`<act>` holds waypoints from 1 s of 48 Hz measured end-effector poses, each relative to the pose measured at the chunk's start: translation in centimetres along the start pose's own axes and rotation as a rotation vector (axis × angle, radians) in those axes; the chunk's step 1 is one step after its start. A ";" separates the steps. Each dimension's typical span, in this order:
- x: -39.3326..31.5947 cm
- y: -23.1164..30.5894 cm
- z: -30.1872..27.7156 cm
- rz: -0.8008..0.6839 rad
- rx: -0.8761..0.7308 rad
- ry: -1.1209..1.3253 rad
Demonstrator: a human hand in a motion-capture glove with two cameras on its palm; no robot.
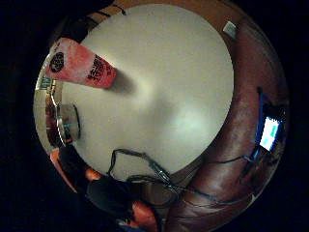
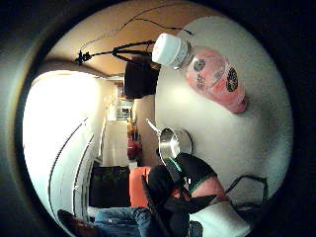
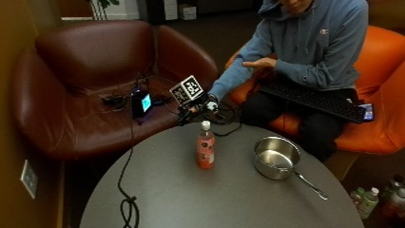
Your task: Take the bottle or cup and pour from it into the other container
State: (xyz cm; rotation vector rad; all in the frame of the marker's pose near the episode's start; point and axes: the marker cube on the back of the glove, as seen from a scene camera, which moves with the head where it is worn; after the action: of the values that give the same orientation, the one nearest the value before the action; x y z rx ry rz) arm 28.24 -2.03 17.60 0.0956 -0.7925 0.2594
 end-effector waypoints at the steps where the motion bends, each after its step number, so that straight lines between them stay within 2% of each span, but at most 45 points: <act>1: 0.2 -0.1 0.1 0.006 0.008 0.001; 9: 1.1 -0.2 0.9 0.049 0.074 -0.053; 20: 0.9 -1.3 2.4 0.045 0.071 -0.109; 48: 0.9 -3.4 3.8 0.003 -0.078 -0.161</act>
State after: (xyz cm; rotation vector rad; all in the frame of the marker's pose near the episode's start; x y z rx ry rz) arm 27.13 -5.84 20.94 0.0424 -0.9616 0.2250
